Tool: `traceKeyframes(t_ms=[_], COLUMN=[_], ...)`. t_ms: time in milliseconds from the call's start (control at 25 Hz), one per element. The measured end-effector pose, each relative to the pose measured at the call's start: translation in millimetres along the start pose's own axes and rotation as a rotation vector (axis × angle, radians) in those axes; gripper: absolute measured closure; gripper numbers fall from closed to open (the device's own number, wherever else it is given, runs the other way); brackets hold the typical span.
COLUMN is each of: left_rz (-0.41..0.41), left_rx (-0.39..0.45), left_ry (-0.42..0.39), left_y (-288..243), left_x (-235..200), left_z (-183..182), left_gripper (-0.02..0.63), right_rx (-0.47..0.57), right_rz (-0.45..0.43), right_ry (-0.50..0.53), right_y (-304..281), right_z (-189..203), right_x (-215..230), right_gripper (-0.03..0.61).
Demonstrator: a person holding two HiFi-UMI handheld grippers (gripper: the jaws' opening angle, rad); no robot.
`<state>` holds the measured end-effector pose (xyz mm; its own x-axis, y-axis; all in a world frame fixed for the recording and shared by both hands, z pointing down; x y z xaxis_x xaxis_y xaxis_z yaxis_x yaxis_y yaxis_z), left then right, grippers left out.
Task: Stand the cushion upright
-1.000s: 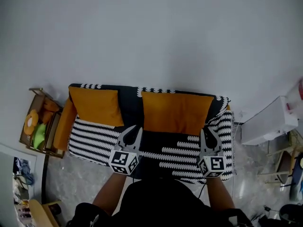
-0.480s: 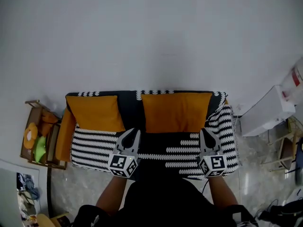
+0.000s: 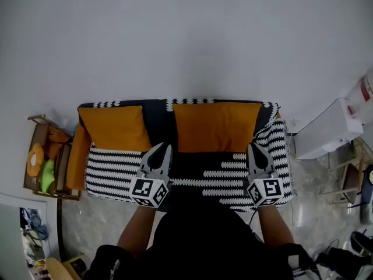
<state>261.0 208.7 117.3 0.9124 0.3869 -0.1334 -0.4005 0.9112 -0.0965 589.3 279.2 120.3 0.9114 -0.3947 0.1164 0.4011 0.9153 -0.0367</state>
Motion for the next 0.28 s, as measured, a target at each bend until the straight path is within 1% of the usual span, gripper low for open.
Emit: traceKeyframes(t_ms=[280], left_rz=[0.0], left_rx=[-0.009], left_ry=[0.01], left_y=[1], left_x=[-3], left_z=[1], left_gripper=[0.561], right_rx=[-0.002], right_rz=[-0.044], right_ry=[0.008], right_y=[-4], right_z=[-2], right_x=[-10], right_gripper=[0.543])
Point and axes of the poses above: the fingertips, and each gripper's own axes: y backward along the fingers, x to its right, z out of its underside, the point moved 8 cm from there along y, backward along the fingers, and after that the axes turned 14 degrees about -z, right-handed, at the moved point
